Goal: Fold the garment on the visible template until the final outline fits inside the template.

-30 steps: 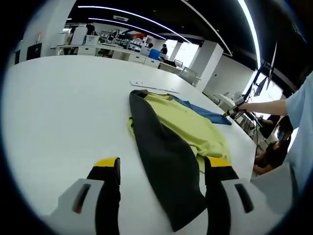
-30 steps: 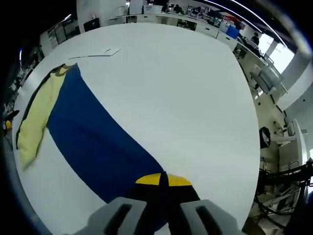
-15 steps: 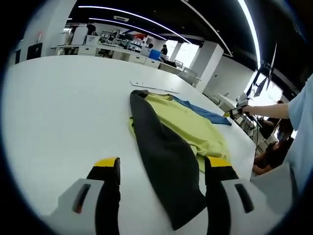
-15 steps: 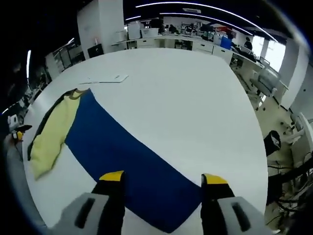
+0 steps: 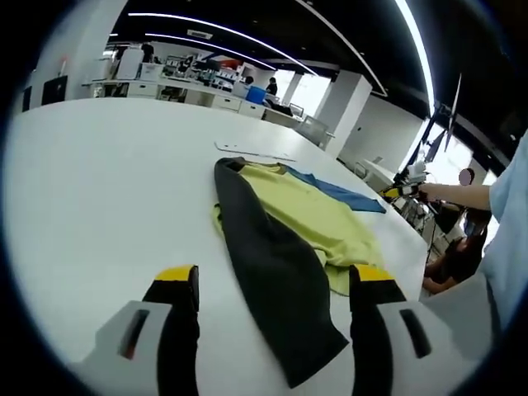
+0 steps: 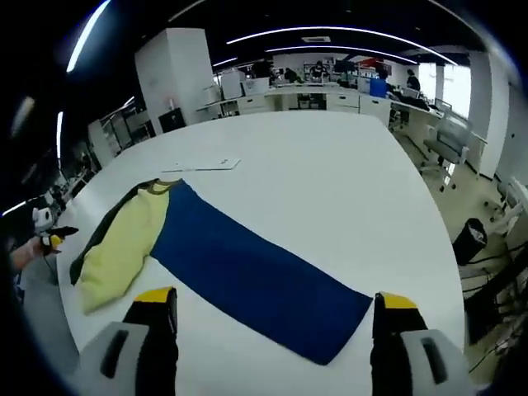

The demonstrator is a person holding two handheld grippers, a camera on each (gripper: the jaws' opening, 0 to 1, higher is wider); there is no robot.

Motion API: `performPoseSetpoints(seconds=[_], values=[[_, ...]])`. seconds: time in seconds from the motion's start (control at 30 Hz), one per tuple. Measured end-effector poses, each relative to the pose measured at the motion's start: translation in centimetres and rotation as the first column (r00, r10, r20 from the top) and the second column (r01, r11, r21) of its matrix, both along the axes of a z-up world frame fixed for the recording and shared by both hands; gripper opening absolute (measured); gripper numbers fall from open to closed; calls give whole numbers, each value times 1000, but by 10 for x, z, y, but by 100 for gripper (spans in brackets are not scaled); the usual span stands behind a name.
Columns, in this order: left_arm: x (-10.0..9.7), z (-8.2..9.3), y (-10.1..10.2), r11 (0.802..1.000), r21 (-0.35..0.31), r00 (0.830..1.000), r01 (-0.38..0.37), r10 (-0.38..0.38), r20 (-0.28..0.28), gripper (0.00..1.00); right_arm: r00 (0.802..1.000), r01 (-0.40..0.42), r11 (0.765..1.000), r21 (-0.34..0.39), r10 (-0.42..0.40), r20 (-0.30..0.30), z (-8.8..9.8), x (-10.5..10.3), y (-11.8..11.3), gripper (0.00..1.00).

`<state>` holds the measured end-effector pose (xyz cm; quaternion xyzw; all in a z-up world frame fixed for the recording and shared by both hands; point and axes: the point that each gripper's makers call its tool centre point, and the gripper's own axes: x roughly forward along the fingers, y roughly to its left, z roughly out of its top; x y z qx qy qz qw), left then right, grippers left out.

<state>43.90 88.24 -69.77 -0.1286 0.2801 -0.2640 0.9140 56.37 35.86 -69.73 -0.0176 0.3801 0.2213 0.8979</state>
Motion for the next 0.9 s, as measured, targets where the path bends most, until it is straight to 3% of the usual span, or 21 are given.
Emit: performPoseSetpoints(seconds=[0.3, 0.43, 0.9], values=[[-4, 3, -1, 1000, -3, 1000, 24, -24, 5, 76, 1000, -1, 997, 72, -1, 25, 18, -26, 21, 100], [-15, -7, 1, 998, 33, 999, 49, -48, -23, 75, 999, -13, 995, 97, 8, 46, 24, -34, 31, 100], [-54, -25, 8, 999, 18, 996, 42, -40, -74, 65, 994, -63, 989, 138, 49, 97, 40, -48, 47, 100]])
